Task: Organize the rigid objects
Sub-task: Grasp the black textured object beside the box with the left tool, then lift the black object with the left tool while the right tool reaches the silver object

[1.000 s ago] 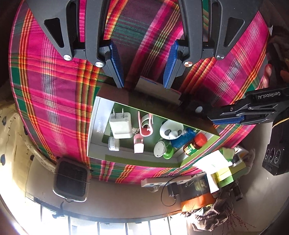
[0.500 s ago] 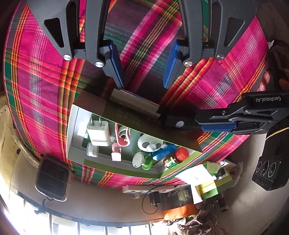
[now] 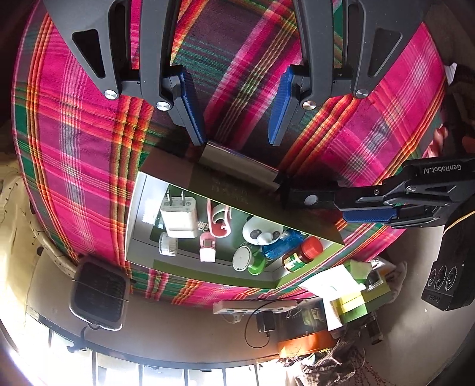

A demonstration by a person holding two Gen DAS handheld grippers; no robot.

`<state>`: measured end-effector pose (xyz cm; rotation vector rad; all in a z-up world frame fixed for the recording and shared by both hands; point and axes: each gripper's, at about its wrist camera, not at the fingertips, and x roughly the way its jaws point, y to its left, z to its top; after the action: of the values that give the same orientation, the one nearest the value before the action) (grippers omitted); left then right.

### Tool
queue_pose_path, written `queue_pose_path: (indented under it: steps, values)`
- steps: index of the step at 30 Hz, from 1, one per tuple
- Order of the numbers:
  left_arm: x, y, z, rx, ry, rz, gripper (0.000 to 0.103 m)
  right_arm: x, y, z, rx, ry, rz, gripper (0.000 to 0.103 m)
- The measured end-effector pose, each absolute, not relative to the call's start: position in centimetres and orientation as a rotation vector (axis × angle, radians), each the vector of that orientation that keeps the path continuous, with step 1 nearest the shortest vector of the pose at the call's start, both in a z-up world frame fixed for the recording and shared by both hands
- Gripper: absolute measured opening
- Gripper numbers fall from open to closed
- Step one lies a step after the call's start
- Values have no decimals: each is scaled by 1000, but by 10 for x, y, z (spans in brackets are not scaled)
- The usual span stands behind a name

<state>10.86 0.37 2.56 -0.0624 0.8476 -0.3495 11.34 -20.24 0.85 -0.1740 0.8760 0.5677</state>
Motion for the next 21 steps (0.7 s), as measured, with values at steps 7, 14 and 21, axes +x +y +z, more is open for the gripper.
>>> queue_pose_path:
  steps: [7, 14, 21]
  values:
    - [124, -9, 22, -16, 871, -400, 41, 112, -204, 9, -169, 874, 569, 45]
    - [122, -18, 19, 24, 889, -427, 41, 112, -205, 8, -164, 875, 571, 45]
    - [121, -23, 12, 68, 914, -410, 41, 112, -206, 7, -159, 874, 572, 45]
